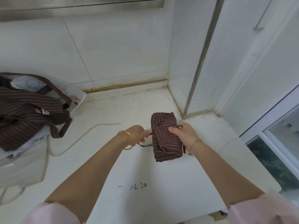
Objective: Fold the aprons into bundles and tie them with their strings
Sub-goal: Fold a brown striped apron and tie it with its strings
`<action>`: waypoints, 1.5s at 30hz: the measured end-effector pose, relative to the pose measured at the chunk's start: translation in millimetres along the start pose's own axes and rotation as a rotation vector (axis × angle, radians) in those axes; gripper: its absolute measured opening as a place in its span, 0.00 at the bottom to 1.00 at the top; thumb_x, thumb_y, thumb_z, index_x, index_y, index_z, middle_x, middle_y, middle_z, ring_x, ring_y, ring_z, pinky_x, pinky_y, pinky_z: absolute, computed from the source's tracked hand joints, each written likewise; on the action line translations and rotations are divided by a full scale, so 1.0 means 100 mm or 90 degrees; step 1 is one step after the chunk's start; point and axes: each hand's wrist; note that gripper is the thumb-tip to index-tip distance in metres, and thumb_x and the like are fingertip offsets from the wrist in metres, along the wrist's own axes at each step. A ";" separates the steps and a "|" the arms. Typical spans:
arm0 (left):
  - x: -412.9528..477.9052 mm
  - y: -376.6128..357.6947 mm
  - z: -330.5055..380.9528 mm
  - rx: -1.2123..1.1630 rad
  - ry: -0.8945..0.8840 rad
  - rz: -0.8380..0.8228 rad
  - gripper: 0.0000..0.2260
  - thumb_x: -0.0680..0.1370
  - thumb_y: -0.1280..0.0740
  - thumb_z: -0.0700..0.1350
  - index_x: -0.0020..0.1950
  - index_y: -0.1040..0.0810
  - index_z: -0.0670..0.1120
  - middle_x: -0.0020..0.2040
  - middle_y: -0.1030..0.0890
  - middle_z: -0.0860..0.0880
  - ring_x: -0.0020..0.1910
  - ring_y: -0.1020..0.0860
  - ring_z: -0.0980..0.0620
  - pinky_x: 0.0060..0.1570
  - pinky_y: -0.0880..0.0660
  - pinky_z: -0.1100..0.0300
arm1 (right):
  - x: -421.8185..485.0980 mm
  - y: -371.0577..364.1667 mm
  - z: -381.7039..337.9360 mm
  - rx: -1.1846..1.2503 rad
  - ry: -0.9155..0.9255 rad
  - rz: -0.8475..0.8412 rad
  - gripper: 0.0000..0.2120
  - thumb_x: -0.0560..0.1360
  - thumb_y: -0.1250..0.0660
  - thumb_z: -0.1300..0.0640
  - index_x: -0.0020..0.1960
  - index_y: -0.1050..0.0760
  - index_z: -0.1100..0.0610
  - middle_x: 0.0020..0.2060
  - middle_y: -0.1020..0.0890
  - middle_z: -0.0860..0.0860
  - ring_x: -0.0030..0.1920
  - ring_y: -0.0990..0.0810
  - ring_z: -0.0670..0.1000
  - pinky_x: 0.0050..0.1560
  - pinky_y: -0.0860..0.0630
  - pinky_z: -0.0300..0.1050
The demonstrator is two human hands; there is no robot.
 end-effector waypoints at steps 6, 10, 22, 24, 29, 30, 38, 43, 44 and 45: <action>-0.13 -0.13 -0.08 0.353 -0.063 -0.044 0.12 0.77 0.36 0.52 0.41 0.17 0.49 0.42 0.22 0.52 0.48 0.26 0.51 0.49 0.28 0.59 | 0.03 0.01 0.42 -0.197 -0.045 0.001 0.16 0.74 0.31 0.56 0.37 0.39 0.52 0.39 0.29 0.50 0.39 0.28 0.48 0.38 0.31 0.40; -0.12 -0.31 -0.01 0.144 -0.202 0.021 0.11 0.77 0.34 0.49 0.39 0.17 0.46 0.49 0.19 0.48 0.51 0.24 0.52 0.55 0.28 0.57 | -0.01 -0.10 0.60 -0.239 -0.044 -0.044 0.16 0.74 0.31 0.54 0.38 0.39 0.52 0.36 0.30 0.49 0.36 0.30 0.45 0.35 0.33 0.38; 0.15 -1.11 -0.16 0.078 -0.328 0.091 0.04 0.74 0.34 0.37 0.48 0.25 0.40 0.47 0.24 0.46 0.48 0.27 0.50 0.50 0.31 0.63 | -0.05 -0.07 0.51 -0.419 0.251 -0.039 0.17 0.74 0.43 0.69 0.56 0.24 0.55 0.51 0.28 0.48 0.49 0.24 0.49 0.53 0.26 0.43; 0.16 -1.07 -0.21 0.128 -0.388 0.089 0.06 0.73 0.32 0.39 0.49 0.25 0.41 0.49 0.24 0.46 0.49 0.27 0.49 0.51 0.31 0.61 | 0.00 -0.15 0.38 -0.427 0.282 -0.139 0.18 0.76 0.45 0.69 0.56 0.20 0.55 0.53 0.24 0.50 0.53 0.23 0.49 0.57 0.27 0.43; 0.08 -0.94 -0.43 0.341 -0.510 0.140 0.15 0.72 0.30 0.54 0.51 0.24 0.44 0.49 0.24 0.48 0.45 0.28 0.50 0.46 0.29 0.57 | 0.26 -0.38 0.35 -0.586 0.189 -0.251 0.19 0.79 0.49 0.66 0.63 0.24 0.57 0.62 0.25 0.56 0.61 0.27 0.54 0.63 0.32 0.43; 0.07 -0.95 -0.50 0.369 -0.535 0.156 0.16 0.72 0.30 0.55 0.49 0.24 0.44 0.46 0.24 0.47 0.42 0.27 0.49 0.43 0.28 0.57 | 0.28 -0.42 0.38 -0.601 0.180 -0.256 0.19 0.80 0.49 0.65 0.64 0.25 0.57 0.63 0.26 0.56 0.62 0.27 0.54 0.63 0.33 0.44; 0.10 -1.12 -0.67 0.408 -0.489 0.174 0.18 0.74 0.39 0.58 0.47 0.25 0.43 0.43 0.24 0.46 0.39 0.27 0.49 0.39 0.25 0.57 | 0.34 -0.49 0.44 -0.513 0.117 -0.229 0.19 0.79 0.50 0.67 0.62 0.26 0.57 0.52 0.27 0.53 0.48 0.29 0.48 0.49 0.33 0.37; 0.00 -0.80 -0.30 -0.026 -0.264 0.028 0.11 0.78 0.35 0.49 0.47 0.21 0.42 0.44 0.21 0.49 0.41 0.25 0.54 0.44 0.28 0.61 | 0.12 -0.20 0.38 -0.202 0.031 -0.171 0.19 0.74 0.45 0.73 0.58 0.25 0.59 0.46 0.24 0.53 0.33 0.29 0.43 0.29 0.32 0.29; 0.00 -0.75 -0.23 -0.159 -0.233 0.023 0.09 0.79 0.38 0.44 0.46 0.20 0.42 0.42 0.21 0.49 0.39 0.25 0.55 0.41 0.27 0.64 | 0.08 -0.15 0.39 -0.181 0.025 -0.153 0.18 0.73 0.44 0.72 0.57 0.25 0.57 0.44 0.24 0.52 0.30 0.29 0.43 0.26 0.33 0.31; 0.01 -0.71 -0.16 -0.272 -0.218 0.019 0.09 0.78 0.41 0.38 0.45 0.20 0.42 0.41 0.21 0.49 0.38 0.24 0.55 0.39 0.28 0.67 | 0.03 -0.11 0.39 -0.178 0.024 -0.140 0.17 0.73 0.43 0.71 0.55 0.26 0.55 0.42 0.23 0.52 0.28 0.30 0.43 0.23 0.34 0.33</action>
Point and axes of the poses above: each hand's wrist, its own x-axis towards the middle knuckle, its own y-axis out of the back of the hand, z = x × y
